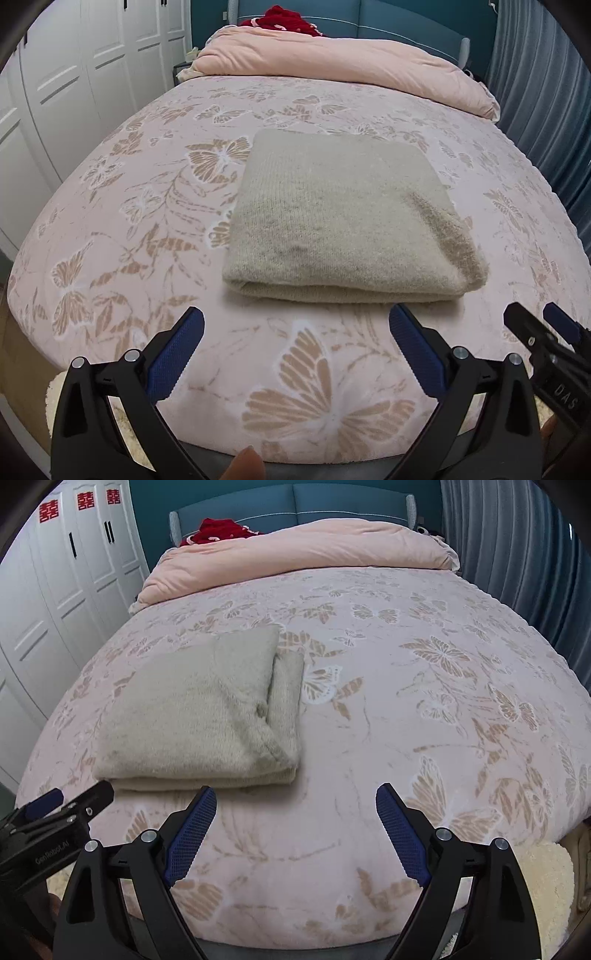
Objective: Fold small clothes
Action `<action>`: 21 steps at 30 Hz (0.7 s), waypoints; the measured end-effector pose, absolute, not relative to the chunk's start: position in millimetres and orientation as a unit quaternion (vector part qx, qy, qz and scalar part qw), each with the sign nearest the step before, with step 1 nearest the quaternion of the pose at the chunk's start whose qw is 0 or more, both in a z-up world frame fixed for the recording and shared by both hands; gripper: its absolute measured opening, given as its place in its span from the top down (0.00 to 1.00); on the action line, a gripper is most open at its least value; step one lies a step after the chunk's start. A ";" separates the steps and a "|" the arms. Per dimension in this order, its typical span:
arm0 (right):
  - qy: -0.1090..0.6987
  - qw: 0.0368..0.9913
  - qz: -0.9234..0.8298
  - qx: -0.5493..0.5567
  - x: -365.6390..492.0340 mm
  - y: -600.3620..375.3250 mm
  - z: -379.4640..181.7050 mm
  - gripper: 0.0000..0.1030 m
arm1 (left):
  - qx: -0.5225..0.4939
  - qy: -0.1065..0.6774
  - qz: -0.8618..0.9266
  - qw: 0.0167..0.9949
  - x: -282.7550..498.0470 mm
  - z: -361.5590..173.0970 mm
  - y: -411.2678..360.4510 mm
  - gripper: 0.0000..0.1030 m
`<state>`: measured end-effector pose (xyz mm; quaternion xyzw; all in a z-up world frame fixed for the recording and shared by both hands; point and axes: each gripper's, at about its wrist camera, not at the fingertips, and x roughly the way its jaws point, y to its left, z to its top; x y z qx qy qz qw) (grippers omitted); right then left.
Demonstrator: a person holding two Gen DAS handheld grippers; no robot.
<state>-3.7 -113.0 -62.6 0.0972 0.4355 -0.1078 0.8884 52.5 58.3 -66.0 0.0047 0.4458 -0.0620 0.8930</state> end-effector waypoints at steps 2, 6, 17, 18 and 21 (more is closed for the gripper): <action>0.434 0.890 -0.103 0.099 -10.8 -110.3 -63.3 0.16 | 0.007 0.446 -0.049 0.894 46.7 -66.7 58.6 0.05; 0.430 0.892 -0.097 0.097 -21.2 -105.4 -61.9 0.16 | -0.001 0.450 -0.052 0.891 37.5 -67.3 59.2 0.05; 0.426 0.897 -0.081 0.089 -35.7 -98.7 -57.4 0.16 | 0.035 0.439 -0.046 0.897 18.0 -63.5 42.0 0.05; 0.426 0.897 -0.078 0.087 -36.7 -97.2 -57.2 0.16 | 0.039 0.439 -0.047 0.896 17.2 -63.5 39.9 0.05; 0.423 0.899 -0.078 0.085 -40.2 -92.9 -56.3 0.16 | 0.048 0.438 -0.039 0.897 16.0 -63.1 37.0 0.05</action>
